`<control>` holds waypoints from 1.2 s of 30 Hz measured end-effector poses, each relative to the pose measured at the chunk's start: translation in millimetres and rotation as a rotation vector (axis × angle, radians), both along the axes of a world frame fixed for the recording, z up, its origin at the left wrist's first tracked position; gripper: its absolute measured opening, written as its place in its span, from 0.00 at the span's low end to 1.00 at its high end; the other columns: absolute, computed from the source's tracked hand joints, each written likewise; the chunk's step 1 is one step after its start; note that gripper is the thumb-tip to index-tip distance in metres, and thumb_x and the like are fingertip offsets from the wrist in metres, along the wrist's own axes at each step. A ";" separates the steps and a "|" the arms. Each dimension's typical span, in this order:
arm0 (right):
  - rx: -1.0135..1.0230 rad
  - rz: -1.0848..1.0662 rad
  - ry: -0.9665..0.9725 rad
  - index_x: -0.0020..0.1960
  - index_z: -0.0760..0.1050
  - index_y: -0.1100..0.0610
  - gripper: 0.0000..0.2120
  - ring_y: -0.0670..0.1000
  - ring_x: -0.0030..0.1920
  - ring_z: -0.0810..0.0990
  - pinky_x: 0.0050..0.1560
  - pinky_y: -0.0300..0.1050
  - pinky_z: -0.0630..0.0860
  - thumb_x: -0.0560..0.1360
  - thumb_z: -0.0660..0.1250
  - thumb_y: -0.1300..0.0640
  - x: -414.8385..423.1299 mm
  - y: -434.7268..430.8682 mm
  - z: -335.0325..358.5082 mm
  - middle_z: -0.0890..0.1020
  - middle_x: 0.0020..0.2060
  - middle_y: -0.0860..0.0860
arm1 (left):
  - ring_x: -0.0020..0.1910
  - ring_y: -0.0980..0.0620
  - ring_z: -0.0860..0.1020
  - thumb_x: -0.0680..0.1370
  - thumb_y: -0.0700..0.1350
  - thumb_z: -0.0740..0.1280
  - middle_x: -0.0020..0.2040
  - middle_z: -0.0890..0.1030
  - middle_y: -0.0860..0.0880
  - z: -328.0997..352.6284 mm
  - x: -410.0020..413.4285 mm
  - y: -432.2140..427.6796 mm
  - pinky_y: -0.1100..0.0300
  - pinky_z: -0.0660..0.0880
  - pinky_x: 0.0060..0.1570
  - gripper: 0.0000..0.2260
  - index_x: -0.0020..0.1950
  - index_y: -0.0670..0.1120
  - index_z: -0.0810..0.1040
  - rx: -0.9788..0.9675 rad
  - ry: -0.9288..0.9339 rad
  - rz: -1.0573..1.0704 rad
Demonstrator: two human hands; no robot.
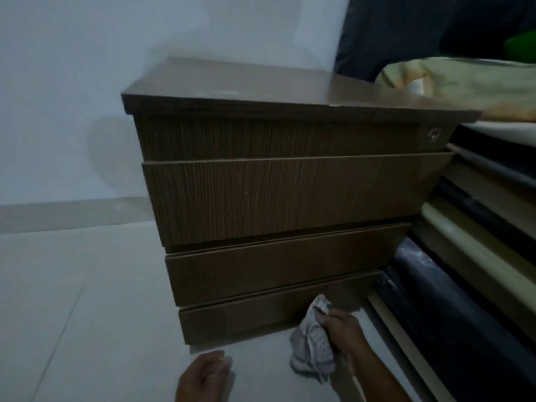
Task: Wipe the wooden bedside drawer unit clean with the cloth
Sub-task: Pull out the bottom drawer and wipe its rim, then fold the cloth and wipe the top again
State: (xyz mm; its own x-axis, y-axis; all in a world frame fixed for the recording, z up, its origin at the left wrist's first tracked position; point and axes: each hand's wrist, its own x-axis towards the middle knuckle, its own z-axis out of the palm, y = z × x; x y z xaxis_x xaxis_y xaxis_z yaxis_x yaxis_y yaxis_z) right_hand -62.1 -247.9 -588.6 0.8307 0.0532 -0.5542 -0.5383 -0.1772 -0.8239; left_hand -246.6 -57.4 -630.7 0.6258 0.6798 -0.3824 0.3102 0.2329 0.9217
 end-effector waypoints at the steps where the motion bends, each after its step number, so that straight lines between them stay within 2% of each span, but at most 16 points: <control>1: -0.001 0.109 0.014 0.51 0.82 0.67 0.08 0.56 0.37 0.83 0.35 0.42 0.79 0.75 0.73 0.63 -5.3 3.1 8.2 0.86 0.45 0.65 | 0.44 0.46 0.85 0.74 0.34 0.75 0.40 0.84 0.44 5.4 9.0 -5.3 0.64 0.82 0.40 0.11 0.55 0.40 0.81 -0.041 -0.009 -0.106; 3: -0.024 0.322 0.046 0.55 0.83 0.63 0.10 0.55 0.42 0.84 0.37 0.41 0.79 0.75 0.74 0.61 -12.4 10.7 24.0 0.86 0.47 0.61 | 0.58 0.43 0.82 0.71 0.36 0.78 0.53 0.82 0.39 20.7 22.1 -12.3 0.58 0.81 0.44 0.22 0.62 0.45 0.76 -0.235 -0.039 -0.207; 5: -0.066 0.503 0.062 0.56 0.83 0.59 0.10 0.52 0.46 0.85 0.37 0.39 0.79 0.75 0.74 0.58 -15.6 19.0 44.1 0.87 0.49 0.56 | 0.63 0.41 0.80 0.69 0.37 0.81 0.58 0.80 0.34 32.7 34.2 -12.2 0.60 0.79 0.43 0.27 0.64 0.46 0.75 -0.324 -0.023 -0.313; 7: -0.072 0.602 0.054 0.56 0.82 0.57 0.09 0.50 0.47 0.86 0.37 0.39 0.80 0.77 0.72 0.57 -12.9 23.8 57.3 0.87 0.50 0.54 | 0.51 0.51 0.86 0.70 0.42 0.81 0.49 0.87 0.42 41.9 42.2 -6.6 0.62 0.79 0.41 0.19 0.59 0.46 0.82 -0.222 0.024 -0.469; 9: -0.082 0.639 0.015 0.56 0.81 0.55 0.08 0.51 0.49 0.85 0.44 0.44 0.82 0.78 0.69 0.55 -10.7 26.4 64.8 0.87 0.51 0.54 | 0.37 0.56 0.85 0.75 0.46 0.76 0.41 0.88 0.49 46.4 47.7 -2.1 0.60 0.77 0.37 0.07 0.51 0.46 0.84 -0.099 0.062 -0.487; 11: -0.115 0.657 -0.047 0.53 0.82 0.51 0.06 0.53 0.52 0.85 0.50 0.49 0.82 0.78 0.69 0.54 -8.4 26.4 66.5 0.87 0.50 0.52 | 0.34 0.53 0.83 0.79 0.46 0.71 0.39 0.87 0.48 50.1 48.9 3.3 0.59 0.77 0.34 0.06 0.49 0.43 0.83 -0.153 0.034 -0.428; 13: -0.121 0.645 -0.114 0.50 0.83 0.51 0.04 0.54 0.49 0.85 0.48 0.49 0.80 0.77 0.69 0.56 -6.8 25.0 65.4 0.87 0.47 0.54 | 0.35 0.50 0.83 0.83 0.44 0.66 0.39 0.87 0.45 55.4 50.4 7.1 0.59 0.80 0.35 0.08 0.51 0.41 0.81 -0.265 0.009 -0.362; 15: -0.128 0.612 -0.157 0.47 0.83 0.53 0.07 0.55 0.45 0.83 0.46 0.49 0.78 0.77 0.68 0.61 -5.2 21.8 60.1 0.86 0.44 0.58 | 0.44 0.43 0.86 0.85 0.41 0.60 0.46 0.87 0.41 61.7 48.5 9.3 0.50 0.84 0.44 0.10 0.55 0.39 0.80 -0.349 -0.004 -0.284; 17: -0.072 0.631 -0.101 0.47 0.84 0.55 0.08 0.55 0.45 0.84 0.49 0.51 0.78 0.79 0.66 0.61 -6.7 20.4 54.2 0.87 0.45 0.59 | 0.56 0.33 0.83 0.86 0.40 0.56 0.54 0.85 0.35 63.2 48.2 11.7 0.36 0.78 0.60 0.13 0.59 0.37 0.79 -0.418 -0.004 -0.208; 19: 0.019 0.628 -0.020 0.51 0.83 0.60 0.10 0.57 0.49 0.85 0.58 0.54 0.79 0.80 0.63 0.62 -10.9 23.1 47.3 0.86 0.49 0.61 | 0.59 0.31 0.82 0.86 0.42 0.57 0.56 0.84 0.33 60.6 47.2 11.2 0.31 0.72 0.66 0.15 0.62 0.35 0.80 -0.482 -0.046 -0.161; 21: 0.152 0.538 0.076 0.58 0.82 0.64 0.15 0.61 0.57 0.84 0.66 0.60 0.75 0.82 0.62 0.56 -15.0 27.6 41.0 0.85 0.54 0.63 | 0.57 0.32 0.83 0.84 0.47 0.62 0.56 0.85 0.34 59.7 47.7 12.0 0.33 0.74 0.65 0.17 0.62 0.36 0.82 -0.568 -0.068 -0.128; 24: 0.267 0.487 0.264 0.64 0.78 0.61 0.31 0.61 0.63 0.80 0.69 0.59 0.73 0.80 0.57 0.35 -22.7 33.8 43.3 0.82 0.61 0.62 | 0.59 0.32 0.82 0.80 0.59 0.67 0.58 0.84 0.34 61.5 48.9 17.9 0.37 0.77 0.63 0.25 0.60 0.37 0.84 -0.658 -0.063 -0.158; 27: 0.137 0.601 0.123 0.60 0.81 0.61 0.26 0.58 0.58 0.84 0.66 0.57 0.76 0.76 0.67 0.40 -32.1 37.0 54.1 0.85 0.56 0.59 | 0.56 0.39 0.85 0.73 0.57 0.74 0.57 0.86 0.39 60.5 43.9 23.0 0.47 0.82 0.55 0.21 0.57 0.43 0.86 -0.461 -0.108 -0.354; 30: 0.132 0.560 0.063 0.60 0.81 0.64 0.19 0.58 0.56 0.84 0.65 0.57 0.77 0.80 0.65 0.49 -32.8 36.5 57.2 0.85 0.54 0.60 | 0.51 0.44 0.87 0.73 0.56 0.73 0.53 0.88 0.43 56.3 41.0 25.0 0.52 0.84 0.49 0.18 0.56 0.45 0.87 -0.292 -0.075 -0.363; 33: 0.121 0.556 0.032 0.59 0.81 0.65 0.19 0.59 0.56 0.84 0.64 0.57 0.77 0.82 0.63 0.50 -32.6 39.0 61.1 0.85 0.53 0.61 | 0.53 0.46 0.85 0.80 0.59 0.66 0.52 0.88 0.48 51.3 39.1 20.5 0.54 0.80 0.59 0.17 0.52 0.49 0.87 -0.107 0.053 -0.267; 36: 0.115 0.489 -0.046 0.56 0.82 0.67 0.17 0.64 0.56 0.83 0.63 0.62 0.77 0.82 0.64 0.54 -31.6 41.1 54.9 0.85 0.51 0.63 | 0.53 0.43 0.82 0.75 0.60 0.72 0.53 0.85 0.44 52.3 40.3 4.5 0.52 0.77 0.58 0.17 0.49 0.46 0.82 0.186 0.206 0.052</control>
State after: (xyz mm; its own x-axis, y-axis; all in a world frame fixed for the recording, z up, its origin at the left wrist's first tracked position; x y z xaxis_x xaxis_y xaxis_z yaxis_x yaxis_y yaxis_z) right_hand -93.7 -206.8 -533.7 0.7165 0.5013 -0.4852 -0.3777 -0.3060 -0.8739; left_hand -206.3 -52.8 -578.4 0.5099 0.7795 -0.3640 0.4878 0.0865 0.8686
